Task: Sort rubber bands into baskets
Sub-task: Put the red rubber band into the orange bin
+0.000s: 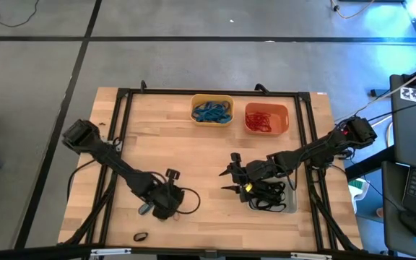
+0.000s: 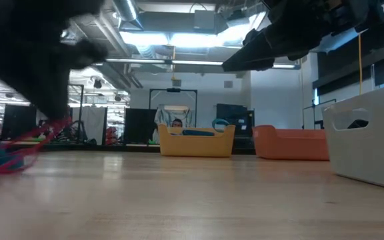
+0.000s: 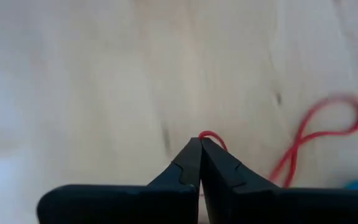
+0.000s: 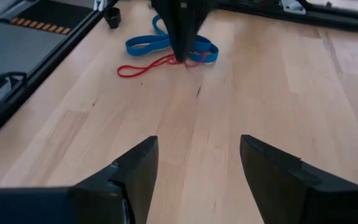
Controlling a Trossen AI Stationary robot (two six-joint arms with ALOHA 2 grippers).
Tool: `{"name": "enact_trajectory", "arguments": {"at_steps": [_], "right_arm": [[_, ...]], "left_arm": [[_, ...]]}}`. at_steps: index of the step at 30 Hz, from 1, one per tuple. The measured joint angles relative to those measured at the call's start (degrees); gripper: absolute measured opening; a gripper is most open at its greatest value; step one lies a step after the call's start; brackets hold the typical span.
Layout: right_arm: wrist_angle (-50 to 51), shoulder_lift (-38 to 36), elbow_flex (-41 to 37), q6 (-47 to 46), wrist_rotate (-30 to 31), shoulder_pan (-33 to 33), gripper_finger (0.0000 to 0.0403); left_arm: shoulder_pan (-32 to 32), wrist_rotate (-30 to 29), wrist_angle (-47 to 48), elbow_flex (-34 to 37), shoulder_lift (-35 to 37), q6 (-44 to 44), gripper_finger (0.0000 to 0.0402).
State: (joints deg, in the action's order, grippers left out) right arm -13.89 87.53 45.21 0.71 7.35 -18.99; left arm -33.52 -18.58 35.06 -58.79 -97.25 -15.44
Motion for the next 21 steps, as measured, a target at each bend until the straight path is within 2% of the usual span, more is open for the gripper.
{"name": "enact_trajectory", "arguments": {"at_steps": [7, 15, 21], "right_arm": [[0.31, 0.0, 0.0, -4.23, 3.67, -0.01, 0.0229], [-0.11, 0.0, 0.0, -4.32, 8.46, 0.01, 0.0296], [-5.19, 2.66, 0.0, -3.32, 6.1, 0.01, 0.0307]], "left_arm": [[1.46, -12.27, -2.28, 0.01, 6.81, 3.01, 0.0002], [4.77, -15.54, -12.11, 0.27, 8.3, 11.07, 0.0002], [6.95, -15.57, -21.98, 0.29, 8.23, 16.8, 0.0002]]}}
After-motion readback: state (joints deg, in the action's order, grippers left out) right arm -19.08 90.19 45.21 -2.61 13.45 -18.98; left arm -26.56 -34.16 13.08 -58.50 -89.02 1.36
